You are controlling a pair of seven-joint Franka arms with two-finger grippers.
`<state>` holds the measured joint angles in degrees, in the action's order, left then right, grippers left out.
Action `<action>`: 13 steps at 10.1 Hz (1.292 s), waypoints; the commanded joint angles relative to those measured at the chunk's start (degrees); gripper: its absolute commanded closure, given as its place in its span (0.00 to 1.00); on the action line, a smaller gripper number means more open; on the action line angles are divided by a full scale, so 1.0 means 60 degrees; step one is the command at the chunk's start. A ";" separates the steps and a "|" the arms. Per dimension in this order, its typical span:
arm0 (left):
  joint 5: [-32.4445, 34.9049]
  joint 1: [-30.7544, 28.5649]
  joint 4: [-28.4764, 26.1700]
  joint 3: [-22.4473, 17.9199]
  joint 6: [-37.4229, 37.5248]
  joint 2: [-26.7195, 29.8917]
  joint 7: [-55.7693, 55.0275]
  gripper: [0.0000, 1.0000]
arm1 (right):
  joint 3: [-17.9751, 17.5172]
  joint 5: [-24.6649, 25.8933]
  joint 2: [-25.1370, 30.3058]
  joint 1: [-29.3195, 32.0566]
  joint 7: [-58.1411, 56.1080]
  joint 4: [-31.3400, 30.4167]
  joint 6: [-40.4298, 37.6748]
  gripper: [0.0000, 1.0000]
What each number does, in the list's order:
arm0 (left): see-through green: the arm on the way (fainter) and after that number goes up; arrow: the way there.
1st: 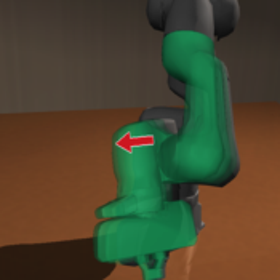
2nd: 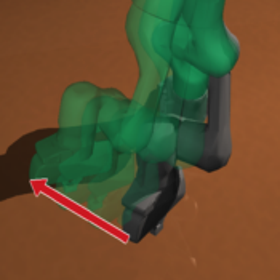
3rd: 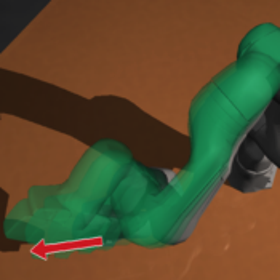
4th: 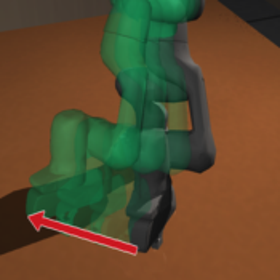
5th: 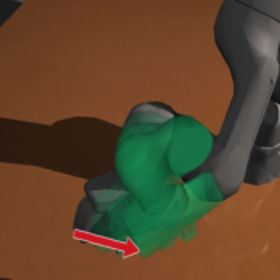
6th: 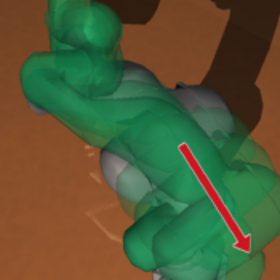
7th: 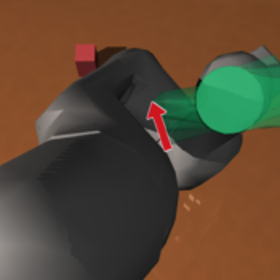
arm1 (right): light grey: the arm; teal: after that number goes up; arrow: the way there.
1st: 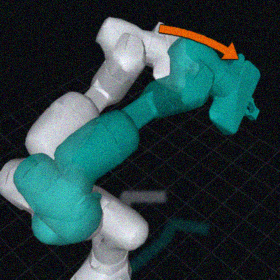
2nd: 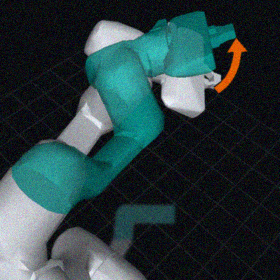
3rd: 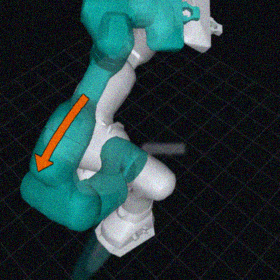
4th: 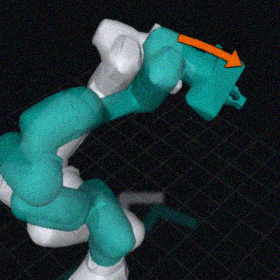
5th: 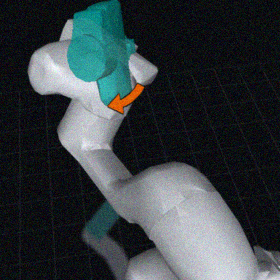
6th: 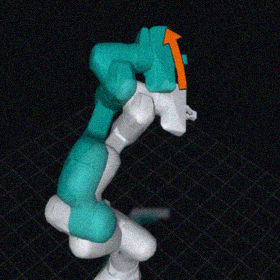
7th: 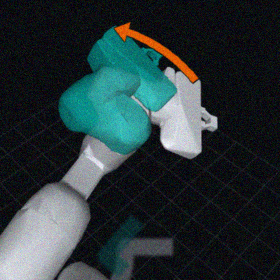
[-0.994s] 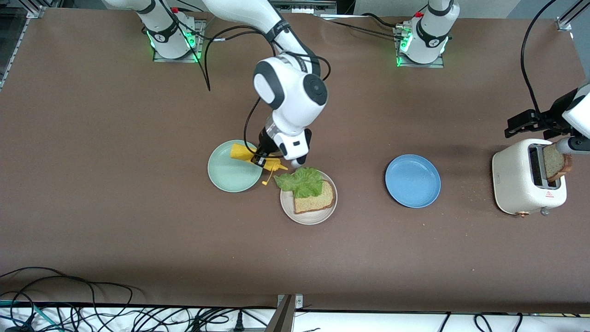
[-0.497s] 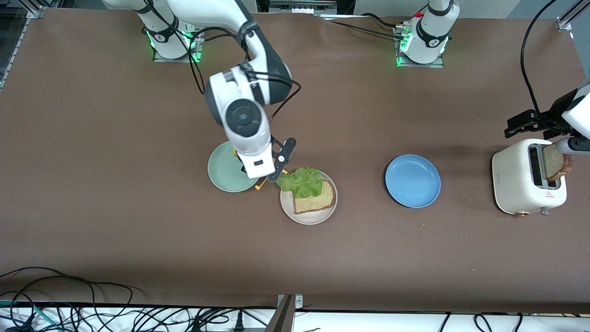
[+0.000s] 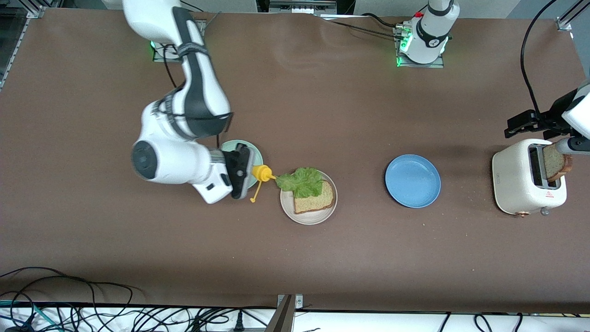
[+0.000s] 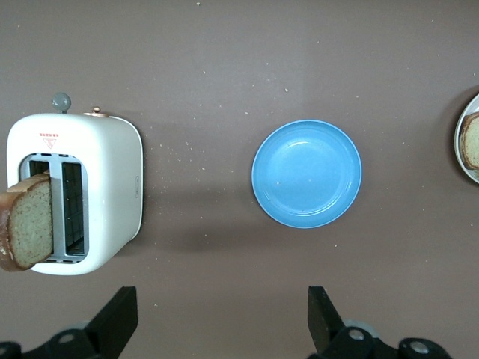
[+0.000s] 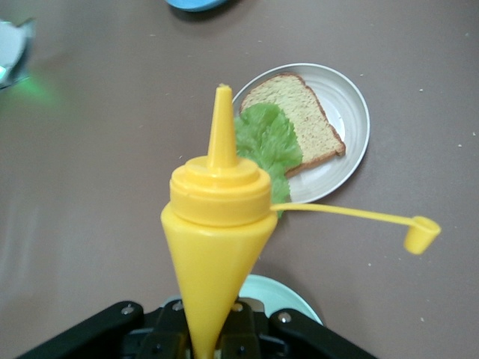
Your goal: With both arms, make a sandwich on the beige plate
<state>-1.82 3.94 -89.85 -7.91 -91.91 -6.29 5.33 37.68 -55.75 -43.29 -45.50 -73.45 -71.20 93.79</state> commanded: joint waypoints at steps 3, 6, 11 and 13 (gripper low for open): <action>0.0215 0.0002 0.0239 0.0001 0.0201 -0.0079 0.0181 0.00 | -0.0157 -0.2844 0.0507 0.1983 -0.6053 -0.2381 -0.1522 1.00; 0.0215 0.0002 0.0239 0.0001 0.0201 -0.0079 0.0181 0.00 | -0.0230 -0.3380 -0.0047 0.3434 -0.9296 -0.3161 -0.3352 1.00; 0.0215 0.0002 0.0239 0.0001 0.0201 -0.0079 0.0181 0.00 | -0.1134 -0.3541 -0.1382 0.4958 -1.1193 -0.3206 -0.4573 1.00; 0.0201 -0.0056 0.0239 -0.0014 0.0201 -0.0327 0.0109 0.00 | -0.1241 -0.3541 -0.1732 0.5108 -1.1531 -0.3163 -0.4558 0.96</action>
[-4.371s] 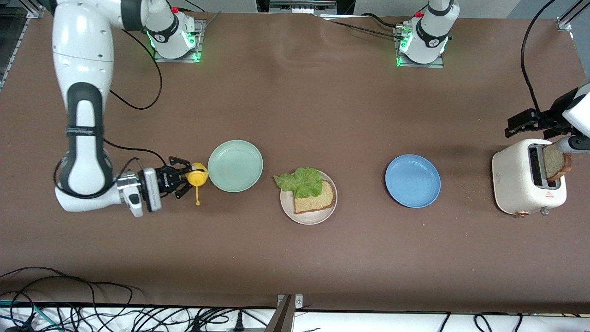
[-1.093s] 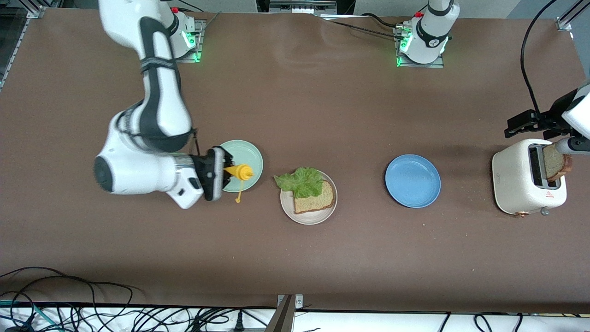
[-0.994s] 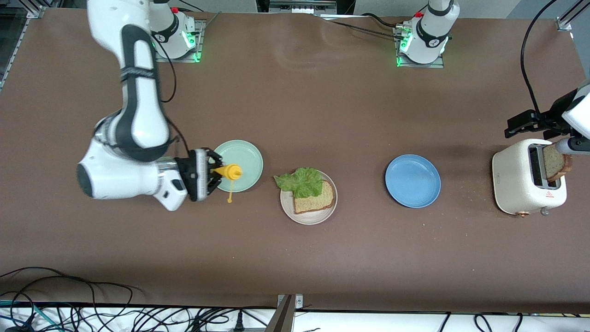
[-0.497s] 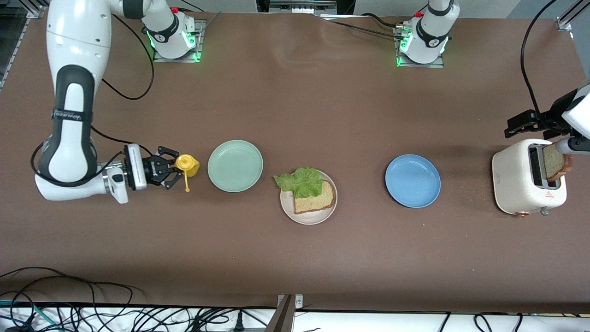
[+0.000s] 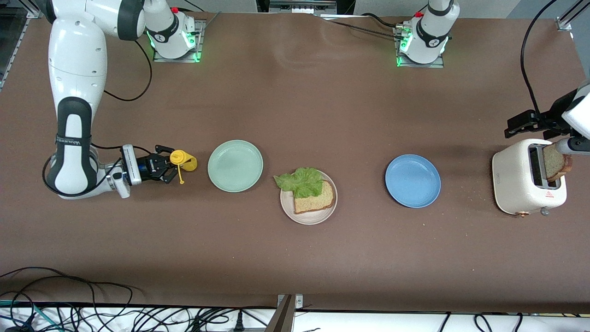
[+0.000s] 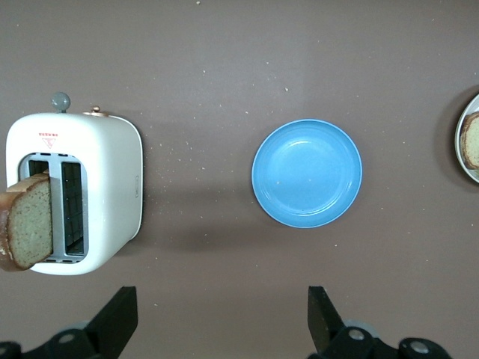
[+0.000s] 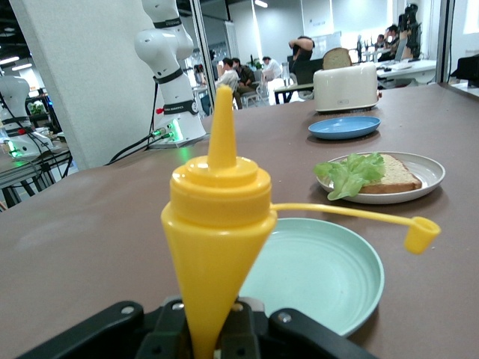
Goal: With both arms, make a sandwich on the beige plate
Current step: 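Open the right gripper to release the bottle upright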
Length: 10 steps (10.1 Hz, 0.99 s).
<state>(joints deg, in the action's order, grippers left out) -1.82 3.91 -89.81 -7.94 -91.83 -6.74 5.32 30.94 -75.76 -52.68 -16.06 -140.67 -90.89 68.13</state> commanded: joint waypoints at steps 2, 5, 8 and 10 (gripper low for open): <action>0.0186 -0.0124 0.0246 -0.0010 0.0144 -0.0575 0.0109 0.00 | -0.0132 -0.0206 -0.0345 0.0317 -0.0373 0.0119 -0.0339 0.88; 0.0389 -0.0429 0.0290 -0.0126 0.0012 -0.1394 0.0108 0.00 | -0.0133 -0.0221 -0.0563 0.0420 -0.0387 0.0090 -0.0324 0.36; 0.1266 -0.1205 0.0642 -0.0215 -0.0120 -0.1543 0.0181 0.00 | -0.0513 -0.0602 -0.0799 0.0727 -0.0988 0.0119 -0.0559 0.00; 0.1298 -0.1631 0.0787 -0.0215 -0.0120 -0.2125 0.0108 0.00 | -0.0484 -0.0325 -0.0799 0.1033 -0.0901 0.0134 -0.0530 0.00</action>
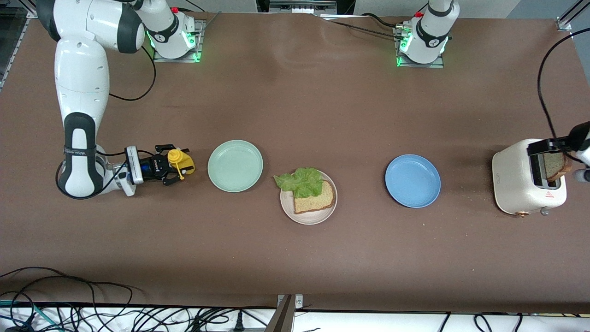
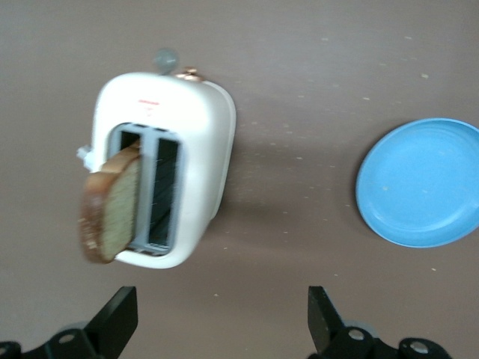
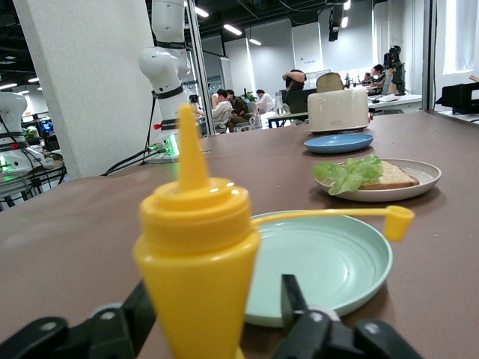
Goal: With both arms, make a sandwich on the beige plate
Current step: 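Withdraw the right gripper while the left gripper grasps the toaster bread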
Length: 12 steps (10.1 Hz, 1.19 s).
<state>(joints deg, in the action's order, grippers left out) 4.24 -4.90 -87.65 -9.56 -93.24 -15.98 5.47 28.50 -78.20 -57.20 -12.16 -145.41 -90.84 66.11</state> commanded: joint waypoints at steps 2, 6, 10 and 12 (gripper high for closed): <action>0.0304 -0.0891 0.0443 0.0083 0.0028 -0.0648 0.0506 0.00 | 0.0344 0.0783 0.0026 0.0678 0.0558 0.0432 -0.0295 0.00; 0.0304 -0.1644 -0.0081 0.0084 -0.0775 -0.0853 0.2675 0.00 | 0.1091 0.1461 0.0260 0.0957 0.2984 0.0507 -0.1259 0.00; 0.0304 -0.1864 -0.1853 0.0084 -0.2634 -0.0254 0.2692 0.00 | 0.1241 0.1329 0.1268 0.0957 0.8867 0.1749 -0.1878 0.00; 0.0290 -0.1966 -0.2134 0.0098 -0.3017 -0.0238 0.2692 0.05 | 0.1226 0.1344 0.1855 0.0593 1.1711 0.2349 -0.1733 0.00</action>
<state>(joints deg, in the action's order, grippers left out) 4.54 -15.95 -96.74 -9.62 -109.07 -20.24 20.64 36.24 -70.95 -48.53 -7.38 -85.81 -79.07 55.56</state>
